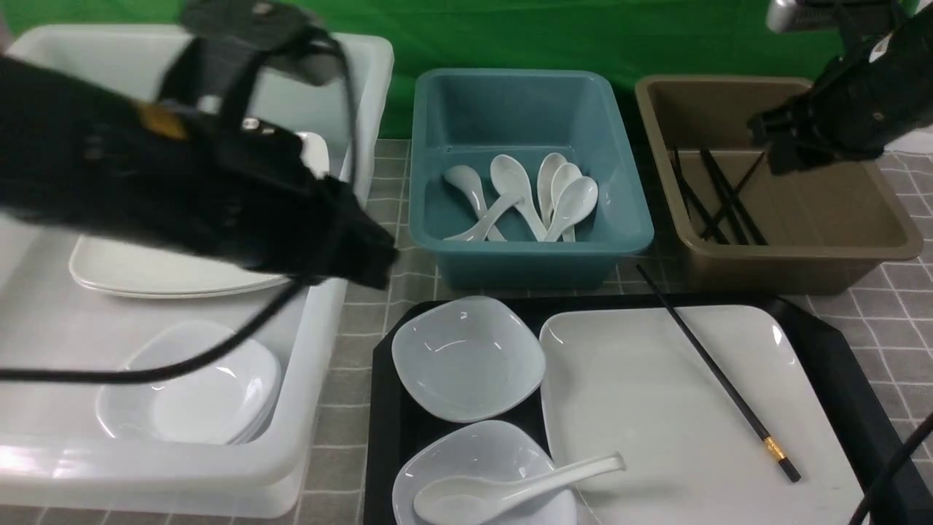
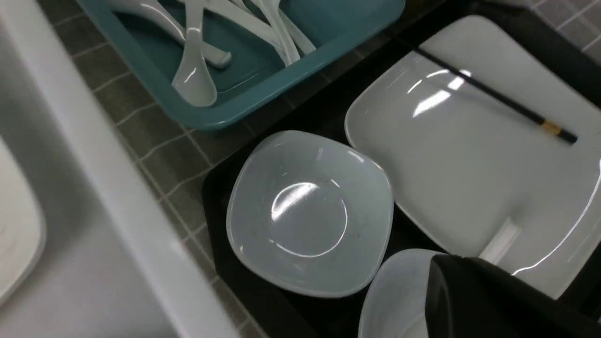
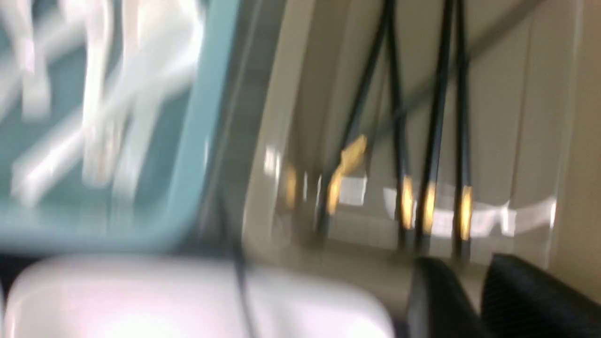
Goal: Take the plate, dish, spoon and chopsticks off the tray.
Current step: Use the right arm to grab a chopstick from the plate, then use the right arm to put a chopstick into the small storage box on the right, then use the left arm to grab a soup spoon from the plate, then use the left arm to put the soup spoon into the small storage box in the middle, then use the left arm to grab a small plate from the dinner plate
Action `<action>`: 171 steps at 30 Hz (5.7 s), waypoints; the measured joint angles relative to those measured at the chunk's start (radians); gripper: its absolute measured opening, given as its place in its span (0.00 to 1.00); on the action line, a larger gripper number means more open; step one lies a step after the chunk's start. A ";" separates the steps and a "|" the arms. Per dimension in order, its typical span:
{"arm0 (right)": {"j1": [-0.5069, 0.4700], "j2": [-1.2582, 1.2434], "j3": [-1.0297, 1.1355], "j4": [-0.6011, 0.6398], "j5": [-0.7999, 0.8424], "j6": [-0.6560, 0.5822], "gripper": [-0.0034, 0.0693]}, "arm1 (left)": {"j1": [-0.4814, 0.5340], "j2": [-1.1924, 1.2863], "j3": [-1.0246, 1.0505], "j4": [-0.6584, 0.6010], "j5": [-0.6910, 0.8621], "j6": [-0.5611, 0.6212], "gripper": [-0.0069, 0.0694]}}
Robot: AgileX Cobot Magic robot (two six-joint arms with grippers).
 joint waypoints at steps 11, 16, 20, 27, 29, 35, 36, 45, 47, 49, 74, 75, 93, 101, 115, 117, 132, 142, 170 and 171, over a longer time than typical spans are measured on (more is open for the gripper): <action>0.108 -0.002 0.329 0.001 -0.042 -0.035 0.62 | -0.132 0.377 -0.356 -0.095 0.025 -0.019 0.09; 0.188 0.024 0.454 0.001 -0.282 -0.038 0.69 | -0.134 0.399 -0.358 -0.064 0.096 -0.015 0.09; 0.200 0.056 0.464 0.002 -0.318 -0.038 0.60 | -0.134 0.400 -0.358 -0.050 0.146 -0.014 0.09; 0.201 -0.007 0.465 0.004 -0.193 -0.037 0.15 | -0.134 0.401 -0.359 -0.035 0.208 -0.008 0.09; 0.201 -0.089 0.465 0.004 -0.141 -0.037 0.15 | -0.134 0.401 -0.359 -0.035 0.208 -0.008 0.09; 0.160 -0.309 0.402 -0.003 -0.312 -0.037 0.15 | -0.134 0.401 -0.359 -0.035 0.200 -0.006 0.09; 0.135 -0.315 0.370 -0.003 -0.378 -0.037 0.15 | -0.134 0.401 -0.359 -0.035 0.195 -0.006 0.09; -0.019 -0.097 0.145 -0.013 -0.657 0.008 0.15 | -0.134 0.401 -0.359 -0.037 0.185 -0.007 0.09; -0.021 -0.008 0.120 -0.014 -0.665 0.016 0.15 | -0.134 0.401 -0.359 -0.039 0.203 -0.007 0.09; -0.021 0.050 0.113 -0.014 -0.668 0.017 0.15 | -0.134 0.401 -0.359 -0.039 0.217 -0.007 0.09; -0.021 -0.258 0.067 0.024 0.098 -0.073 0.16 | -0.277 0.428 -0.327 -0.024 0.389 0.170 0.12; -0.021 -0.321 0.112 0.069 0.141 -0.103 0.12 | -0.295 0.444 -0.327 -0.016 0.360 0.172 0.16; -0.021 -0.858 0.558 0.307 0.045 -0.218 0.07 | -0.323 0.669 -0.326 0.089 0.110 0.199 0.86; -0.021 -0.866 0.563 0.309 0.044 -0.218 0.07 | -0.323 0.700 -0.326 0.079 0.104 0.199 0.53; -0.021 -0.866 0.564 0.312 0.015 -0.218 0.08 | -0.322 0.608 -0.554 0.242 0.196 0.108 0.23; -0.021 -0.866 0.564 0.319 0.014 -0.218 0.08 | -0.304 0.577 -0.637 0.334 0.127 0.066 0.23; 0.011 -0.866 0.564 0.491 -0.279 -0.435 0.10 | -0.026 0.765 -0.777 0.224 -0.563 -0.011 0.23; 0.133 -0.866 0.564 0.515 -0.271 -0.606 0.10 | -0.015 0.843 -0.776 0.266 -0.523 -0.049 0.60; 0.151 -0.866 0.565 0.517 -0.194 -0.613 0.10 | -0.030 0.412 -0.117 0.147 0.332 -0.125 0.15; 0.151 -0.866 0.565 0.517 -0.194 -0.613 0.10 | -0.039 0.405 -0.102 0.155 0.304 -0.119 0.19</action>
